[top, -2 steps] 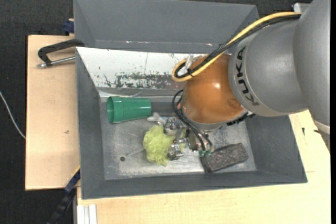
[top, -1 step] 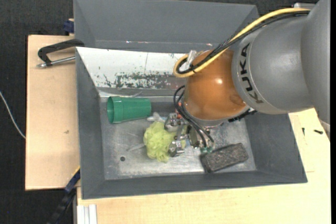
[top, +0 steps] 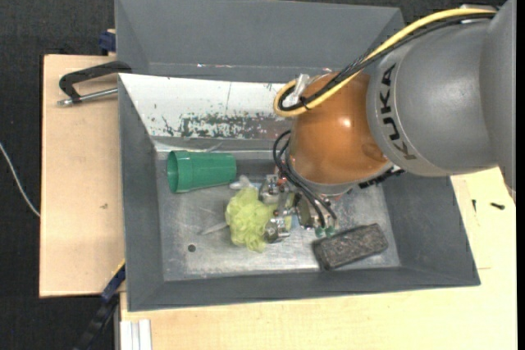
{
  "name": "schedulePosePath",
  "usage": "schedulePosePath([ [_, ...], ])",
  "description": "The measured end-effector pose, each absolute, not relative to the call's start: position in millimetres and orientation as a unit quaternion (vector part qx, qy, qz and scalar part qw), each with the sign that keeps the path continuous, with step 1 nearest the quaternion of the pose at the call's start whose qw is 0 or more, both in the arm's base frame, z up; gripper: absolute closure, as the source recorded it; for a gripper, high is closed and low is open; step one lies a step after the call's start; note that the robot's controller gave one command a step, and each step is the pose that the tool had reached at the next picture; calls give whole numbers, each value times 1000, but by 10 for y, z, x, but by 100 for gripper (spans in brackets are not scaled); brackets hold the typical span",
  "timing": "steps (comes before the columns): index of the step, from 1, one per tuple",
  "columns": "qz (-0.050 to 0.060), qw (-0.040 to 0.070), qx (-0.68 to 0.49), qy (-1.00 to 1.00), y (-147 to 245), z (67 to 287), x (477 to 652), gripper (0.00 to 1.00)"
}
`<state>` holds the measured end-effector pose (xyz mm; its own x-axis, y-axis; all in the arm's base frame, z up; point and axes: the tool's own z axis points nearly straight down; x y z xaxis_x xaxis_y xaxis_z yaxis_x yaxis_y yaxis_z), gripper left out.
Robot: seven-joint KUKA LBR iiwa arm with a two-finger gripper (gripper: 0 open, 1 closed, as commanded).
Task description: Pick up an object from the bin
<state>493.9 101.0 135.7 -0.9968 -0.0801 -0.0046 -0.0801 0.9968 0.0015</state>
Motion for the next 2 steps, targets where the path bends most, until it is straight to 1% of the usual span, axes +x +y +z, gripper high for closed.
schedulePosePath([
  [2,1,2,-40,999,1011,1554,4939,100],
])
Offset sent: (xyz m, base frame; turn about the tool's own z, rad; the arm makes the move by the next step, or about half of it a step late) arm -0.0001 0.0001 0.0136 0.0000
